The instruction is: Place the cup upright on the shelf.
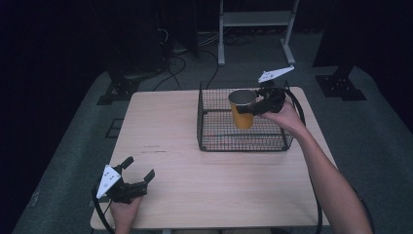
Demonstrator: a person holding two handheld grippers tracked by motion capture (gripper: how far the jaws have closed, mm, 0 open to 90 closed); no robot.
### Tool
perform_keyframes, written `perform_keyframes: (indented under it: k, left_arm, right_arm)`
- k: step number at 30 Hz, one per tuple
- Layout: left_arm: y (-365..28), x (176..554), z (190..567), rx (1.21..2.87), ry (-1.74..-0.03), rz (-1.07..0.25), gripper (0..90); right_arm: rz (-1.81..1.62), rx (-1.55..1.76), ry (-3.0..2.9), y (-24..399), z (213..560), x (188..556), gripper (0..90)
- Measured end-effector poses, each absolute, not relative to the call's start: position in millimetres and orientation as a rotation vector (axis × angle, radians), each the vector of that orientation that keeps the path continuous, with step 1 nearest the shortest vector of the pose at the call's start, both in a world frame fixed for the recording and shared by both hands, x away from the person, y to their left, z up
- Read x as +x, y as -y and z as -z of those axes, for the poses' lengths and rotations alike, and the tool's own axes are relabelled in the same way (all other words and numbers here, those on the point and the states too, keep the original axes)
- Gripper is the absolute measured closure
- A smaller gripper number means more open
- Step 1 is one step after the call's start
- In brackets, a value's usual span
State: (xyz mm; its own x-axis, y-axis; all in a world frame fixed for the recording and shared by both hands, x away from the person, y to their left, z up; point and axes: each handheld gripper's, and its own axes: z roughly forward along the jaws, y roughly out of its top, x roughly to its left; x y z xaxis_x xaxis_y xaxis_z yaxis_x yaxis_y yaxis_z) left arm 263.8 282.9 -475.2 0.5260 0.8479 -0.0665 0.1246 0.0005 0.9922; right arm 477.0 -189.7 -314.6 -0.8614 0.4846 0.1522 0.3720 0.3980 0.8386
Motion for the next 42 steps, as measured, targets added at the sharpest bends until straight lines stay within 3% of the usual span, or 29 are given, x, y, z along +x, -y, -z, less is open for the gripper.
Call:
perform_keyframes:
  k: [42]
  left_arm:
    - [-285,264,475,1.472,-0.880,-0.694,2.4]
  right_arm:
    - [-1.305,0.945,-2.571,156,383,540,12.0]
